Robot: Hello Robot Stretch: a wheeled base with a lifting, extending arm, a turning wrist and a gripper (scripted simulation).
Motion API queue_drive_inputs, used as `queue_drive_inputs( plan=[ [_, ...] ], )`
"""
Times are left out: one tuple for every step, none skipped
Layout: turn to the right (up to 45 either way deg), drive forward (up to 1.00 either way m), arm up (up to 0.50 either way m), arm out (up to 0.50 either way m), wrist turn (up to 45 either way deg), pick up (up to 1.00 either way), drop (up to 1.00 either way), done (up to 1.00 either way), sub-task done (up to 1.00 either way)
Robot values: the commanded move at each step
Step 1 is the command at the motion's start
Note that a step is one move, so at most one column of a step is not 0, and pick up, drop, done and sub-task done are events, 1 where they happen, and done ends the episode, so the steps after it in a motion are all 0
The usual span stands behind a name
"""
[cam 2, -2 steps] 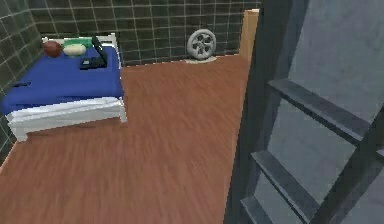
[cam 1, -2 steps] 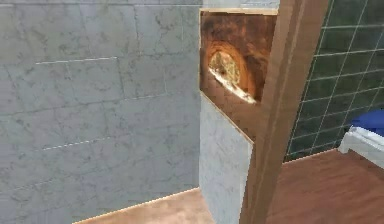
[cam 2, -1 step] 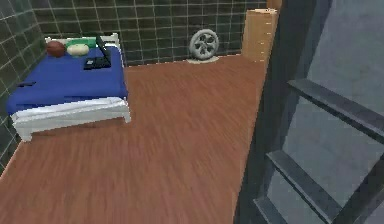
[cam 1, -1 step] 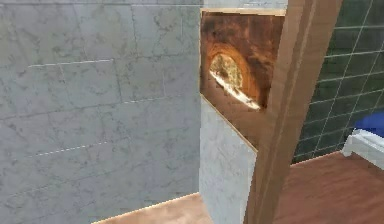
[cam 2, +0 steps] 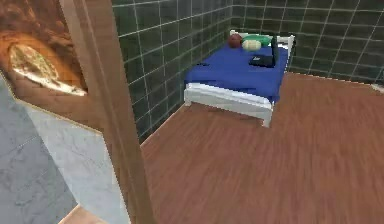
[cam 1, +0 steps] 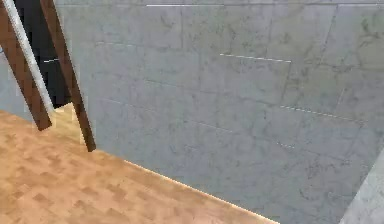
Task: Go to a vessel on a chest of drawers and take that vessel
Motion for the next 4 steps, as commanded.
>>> queue_drive_inputs(
  plan=[
    [-39.0,0.0,0.0,0.0,0.0,0.0,0.0,0.0,0.0],
    [0.0,0.2,0.0,0.0,0.0,0.0,0.0,0.0,0.0],
    [-24.0,0.0,0.0,0.0,0.0,0.0,0.0,0.0,0.0],
    [0.0,0.4,0.0,0.0,0.0,0.0,0.0,0.0,0.0]
  ],
)
